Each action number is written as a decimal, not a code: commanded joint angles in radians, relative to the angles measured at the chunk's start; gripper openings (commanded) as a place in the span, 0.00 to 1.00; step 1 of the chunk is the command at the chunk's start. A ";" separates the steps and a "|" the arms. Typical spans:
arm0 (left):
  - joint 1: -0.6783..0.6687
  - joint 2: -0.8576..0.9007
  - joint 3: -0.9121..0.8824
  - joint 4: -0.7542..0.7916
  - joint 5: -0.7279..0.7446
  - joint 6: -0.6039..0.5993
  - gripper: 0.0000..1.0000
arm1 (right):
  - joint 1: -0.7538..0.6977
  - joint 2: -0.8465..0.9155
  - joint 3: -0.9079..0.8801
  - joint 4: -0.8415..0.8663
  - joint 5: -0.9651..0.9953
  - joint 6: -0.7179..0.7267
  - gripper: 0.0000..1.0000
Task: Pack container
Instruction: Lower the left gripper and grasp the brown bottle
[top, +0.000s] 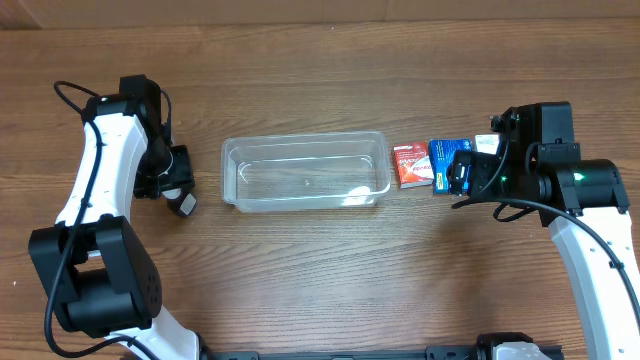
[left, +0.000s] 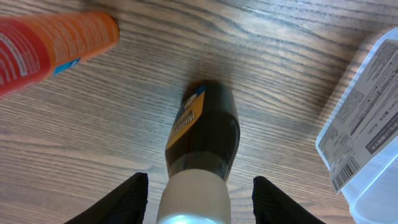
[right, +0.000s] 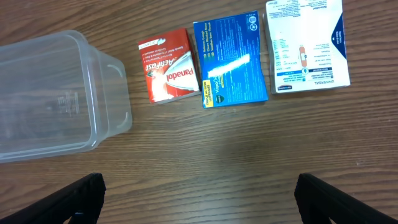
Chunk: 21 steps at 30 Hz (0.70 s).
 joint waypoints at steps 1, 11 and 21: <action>0.006 0.010 0.019 0.004 -0.014 0.019 0.59 | -0.006 -0.003 0.029 0.005 0.010 0.004 1.00; 0.006 0.010 0.019 -0.018 -0.010 0.019 0.39 | -0.006 -0.003 0.029 0.005 0.010 0.004 1.00; 0.006 0.010 0.019 -0.037 -0.010 0.019 0.23 | -0.006 -0.003 0.029 0.005 0.010 0.004 1.00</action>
